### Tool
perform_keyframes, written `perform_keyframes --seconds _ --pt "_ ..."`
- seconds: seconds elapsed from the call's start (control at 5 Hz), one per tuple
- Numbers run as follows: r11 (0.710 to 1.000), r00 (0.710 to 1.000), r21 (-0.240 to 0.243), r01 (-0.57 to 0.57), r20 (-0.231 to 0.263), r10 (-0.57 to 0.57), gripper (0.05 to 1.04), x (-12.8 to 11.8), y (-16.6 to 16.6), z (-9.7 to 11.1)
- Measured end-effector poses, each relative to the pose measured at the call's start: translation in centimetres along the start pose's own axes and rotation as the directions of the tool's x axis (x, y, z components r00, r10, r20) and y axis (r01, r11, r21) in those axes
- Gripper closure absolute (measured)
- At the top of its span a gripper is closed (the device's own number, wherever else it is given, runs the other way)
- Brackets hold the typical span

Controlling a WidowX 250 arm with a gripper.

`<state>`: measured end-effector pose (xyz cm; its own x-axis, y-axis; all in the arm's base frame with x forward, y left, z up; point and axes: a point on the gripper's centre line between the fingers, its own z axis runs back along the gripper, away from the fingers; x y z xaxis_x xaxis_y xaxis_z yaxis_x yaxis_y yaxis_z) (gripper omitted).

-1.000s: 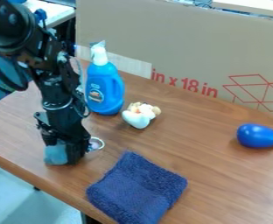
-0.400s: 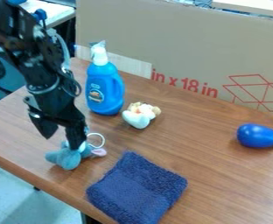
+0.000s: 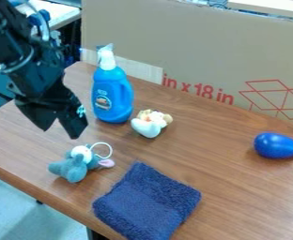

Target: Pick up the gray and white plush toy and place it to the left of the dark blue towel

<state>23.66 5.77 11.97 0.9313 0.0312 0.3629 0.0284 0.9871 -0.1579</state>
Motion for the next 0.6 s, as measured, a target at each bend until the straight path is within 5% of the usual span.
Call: perform_keyframes --seconds 0.2,0.4,0.6 --pt "0.988 0.990 -0.095 0.121 -0.061 -0.127 0.081 0.1 -4.9 -0.3" --pt "0.968 0.963 -0.141 0.206 -0.148 -0.226 0.081 0.4 -9.4 -2.3" --pt "0.959 0.931 -0.095 0.268 -0.230 -0.283 0.081 1.5 -13.9 -4.4"
